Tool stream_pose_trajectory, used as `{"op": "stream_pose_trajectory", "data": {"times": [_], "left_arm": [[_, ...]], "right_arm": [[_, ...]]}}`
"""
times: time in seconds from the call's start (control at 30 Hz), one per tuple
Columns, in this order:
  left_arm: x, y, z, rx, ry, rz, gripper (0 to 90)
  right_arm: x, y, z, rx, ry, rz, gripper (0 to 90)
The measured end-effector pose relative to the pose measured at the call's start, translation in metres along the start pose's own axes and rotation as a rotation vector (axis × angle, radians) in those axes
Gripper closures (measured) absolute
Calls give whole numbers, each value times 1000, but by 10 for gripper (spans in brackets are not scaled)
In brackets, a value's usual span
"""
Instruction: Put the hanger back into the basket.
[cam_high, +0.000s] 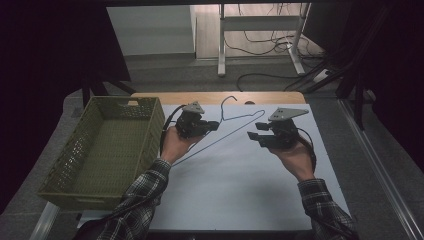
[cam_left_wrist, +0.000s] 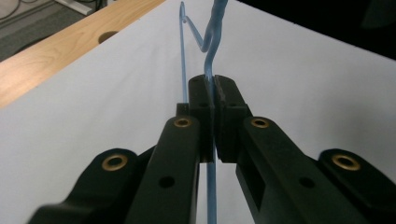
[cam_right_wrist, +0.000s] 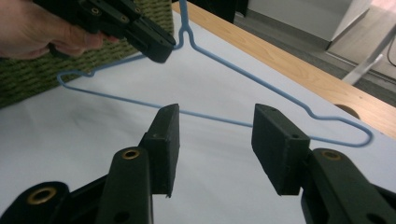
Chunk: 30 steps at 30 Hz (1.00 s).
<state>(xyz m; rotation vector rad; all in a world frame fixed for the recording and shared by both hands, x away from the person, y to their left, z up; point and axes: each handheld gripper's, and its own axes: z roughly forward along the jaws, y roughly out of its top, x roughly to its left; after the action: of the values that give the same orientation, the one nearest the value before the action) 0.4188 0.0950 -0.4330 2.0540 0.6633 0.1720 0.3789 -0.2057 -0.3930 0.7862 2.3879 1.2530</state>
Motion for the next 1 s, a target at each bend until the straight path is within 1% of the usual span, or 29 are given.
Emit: {"op": "stream_pose_trajectory", "data": {"times": [0.03, 0.13, 0.2, 0.23, 0.3, 0.37, 0.43, 0.6, 0.7, 0.77, 0.83, 0.87, 0.9, 0.93, 0.97, 1.0], "left_arm": [[-3, 1, -2, 3, 1, -5, 878], [-8, 0, -6, -11, -24, -39, 878], [-13, 0, -9, -9, -26, -51, 878], [-15, -1, -12, -16, -34, -65, 878], [-19, -3, -16, -18, -37, -79, 877], [-24, -4, -20, -13, -36, -82, 877], [-32, -7, -24, -12, -46, -90, 877], [-46, -14, -29, -8, -69, -102, 877], [-55, -19, -30, -5, -77, -107, 877], [-62, -22, -29, 5, -73, -101, 877], [-67, -25, -28, 11, -77, -100, 876], [-69, -26, -27, 14, -81, -100, 877], [-72, -27, -26, 16, -87, -103, 877], [-74, -28, -25, 19, -91, -104, 876], [-76, -29, -25, 25, -89, -103, 875], [-77, -29, -25, 35, -98, -108, 875]], "right_arm": [[1, 1, 1, -5, 6, 3, 520], [7, 2, 4, -19, 7, -1, 544], [10, 3, 6, -21, 8, -8, 560], [12, 3, 7, -22, 6, -14, 566], [14, 4, 9, -24, 14, -8, 574], [18, 4, 10, -32, 28, -2, 584], [22, 6, 11, -42, 36, -8, 599], [35, 12, 15, -70, 88, 8, 623], [43, 15, 17, -79, 111, 31, 629], [48, 17, 20, -94, 137, 51, 634], [54, 19, 23, -102, 148, 58, 649], [56, 19, 25, -103, 153, 57, 662], [58, 20, 26, -99, 160, 59, 695], [61, 19, 28, -92, 162, 55, 744], [65, 19, 30, -87, 168, 43, 837], [65, 19, 30, -87, 168, 43, 837]]}}
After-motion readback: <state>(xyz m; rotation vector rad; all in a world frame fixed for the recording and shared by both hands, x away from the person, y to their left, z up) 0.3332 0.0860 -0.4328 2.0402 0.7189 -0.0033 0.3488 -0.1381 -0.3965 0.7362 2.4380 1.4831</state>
